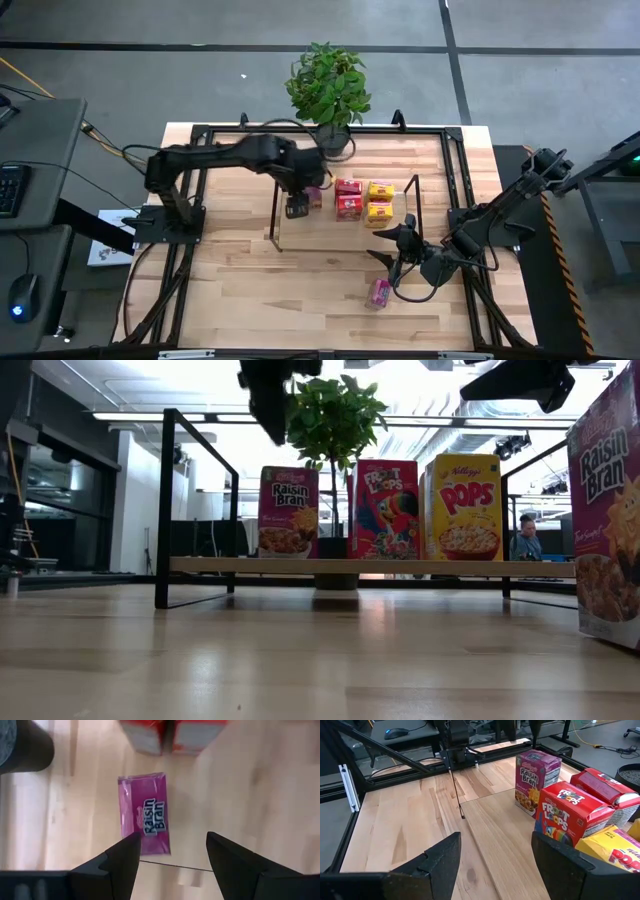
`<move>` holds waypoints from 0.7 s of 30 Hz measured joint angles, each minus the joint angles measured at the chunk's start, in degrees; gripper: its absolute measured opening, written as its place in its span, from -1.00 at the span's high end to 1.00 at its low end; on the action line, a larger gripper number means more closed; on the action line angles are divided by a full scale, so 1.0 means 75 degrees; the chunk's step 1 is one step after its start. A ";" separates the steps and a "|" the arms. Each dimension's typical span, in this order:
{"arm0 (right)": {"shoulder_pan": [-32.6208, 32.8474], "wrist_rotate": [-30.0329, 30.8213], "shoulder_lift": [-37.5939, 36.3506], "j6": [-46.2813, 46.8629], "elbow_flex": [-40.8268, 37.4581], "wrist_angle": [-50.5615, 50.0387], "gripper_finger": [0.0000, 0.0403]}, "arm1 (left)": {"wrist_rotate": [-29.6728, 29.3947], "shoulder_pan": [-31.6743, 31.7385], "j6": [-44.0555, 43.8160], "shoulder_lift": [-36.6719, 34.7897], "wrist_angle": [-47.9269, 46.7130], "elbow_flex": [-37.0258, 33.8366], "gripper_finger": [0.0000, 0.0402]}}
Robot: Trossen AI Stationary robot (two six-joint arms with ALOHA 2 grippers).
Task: Stack cereal on shelf
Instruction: Put the purple cereal box on the shelf aligned with the other purple cereal box
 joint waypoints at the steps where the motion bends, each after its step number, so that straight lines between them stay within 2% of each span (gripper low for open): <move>1: -0.0003 0.0003 0.0000 0.0000 0.0000 0.0003 -0.17 | 0.0170 0.0000 -0.0029 -0.0145 0.0004 0.0000 -0.09; 7: -0.0001 0.0003 0.0000 0.0002 0.0000 0.0000 -0.17 | 0.0943 -0.0032 -0.0217 -0.1197 0.0021 -0.0006 -0.09; 11: -0.0001 0.0000 -0.0001 0.0003 0.0000 0.0000 -0.17 | 0.0996 -0.0210 -0.0296 -0.1943 0.0209 -0.0006 -0.09; 14: -0.0001 -0.0042 -0.0003 0.0006 0.0000 0.0003 -0.17 | 0.0974 -0.0464 -0.0481 -0.2501 0.0800 -0.0122 -0.09; 17: 0.0000 -0.0059 -0.0003 0.0017 -0.0006 -0.0001 -0.17 | 0.0968 -0.0841 -0.0546 -0.3203 0.1914 -0.0780 -0.09; 21: -0.0003 -0.0099 -0.0003 0.0148 -0.0006 -0.0031 -0.17 | 0.0848 -0.1443 -0.0642 -0.4278 0.3585 -0.2361 -0.09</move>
